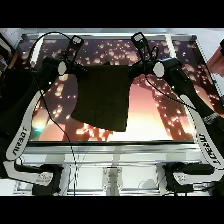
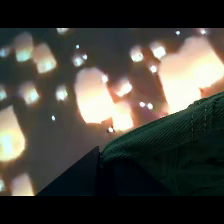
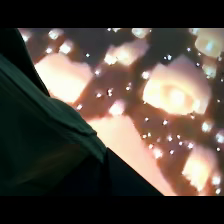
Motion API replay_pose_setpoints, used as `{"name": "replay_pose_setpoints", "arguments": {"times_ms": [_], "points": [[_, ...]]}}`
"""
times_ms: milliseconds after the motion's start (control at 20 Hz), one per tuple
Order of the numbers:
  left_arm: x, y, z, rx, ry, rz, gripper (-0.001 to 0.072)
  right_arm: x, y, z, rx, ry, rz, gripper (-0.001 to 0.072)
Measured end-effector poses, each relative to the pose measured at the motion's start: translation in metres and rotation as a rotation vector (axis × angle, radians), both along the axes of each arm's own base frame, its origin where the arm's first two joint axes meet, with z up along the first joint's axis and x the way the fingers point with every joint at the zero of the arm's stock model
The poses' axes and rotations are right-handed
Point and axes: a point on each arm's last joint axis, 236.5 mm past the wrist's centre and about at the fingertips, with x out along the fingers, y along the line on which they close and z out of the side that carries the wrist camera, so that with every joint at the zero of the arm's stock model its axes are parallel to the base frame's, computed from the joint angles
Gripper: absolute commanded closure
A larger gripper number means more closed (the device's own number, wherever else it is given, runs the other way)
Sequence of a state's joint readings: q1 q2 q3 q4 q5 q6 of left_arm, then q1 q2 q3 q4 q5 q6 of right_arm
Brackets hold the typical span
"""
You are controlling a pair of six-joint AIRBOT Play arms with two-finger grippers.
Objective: Fold the clothes and pants, and hang the long-sleeved shirts on hangers.
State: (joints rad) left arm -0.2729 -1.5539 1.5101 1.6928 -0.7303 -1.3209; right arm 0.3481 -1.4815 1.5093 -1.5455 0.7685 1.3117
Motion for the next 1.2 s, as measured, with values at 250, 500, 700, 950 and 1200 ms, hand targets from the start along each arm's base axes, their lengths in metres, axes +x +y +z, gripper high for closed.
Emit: {"name": "replay_pose_setpoints", "arguments": {"times_ms": [250,500,700,950,1200], "points": [[-0.018,0.010,-0.011,0.145,0.070,-0.112,0.0648,-0.034,0.002,-0.032,-0.099,0.159,0.127,0.0700],[-0.070,0.025,-0.024,0.262,0.173,-0.230,0.0648,-0.090,0.011,-0.050,-0.113,0.350,0.260,0.0700],[-0.130,0.040,-0.037,0.304,0.230,-0.290,0.0646,-0.143,0.022,-0.060,-0.117,0.460,0.354,0.0700],[-0.194,0.053,-0.058,0.314,0.302,-0.322,0.0645,-0.207,0.036,-0.094,-0.150,0.594,0.436,0.0699],[-0.248,0.040,-0.080,0.292,0.448,-0.404,0.0645,-0.241,0.027,-0.126,-0.206,0.698,0.428,0.0699]]}}
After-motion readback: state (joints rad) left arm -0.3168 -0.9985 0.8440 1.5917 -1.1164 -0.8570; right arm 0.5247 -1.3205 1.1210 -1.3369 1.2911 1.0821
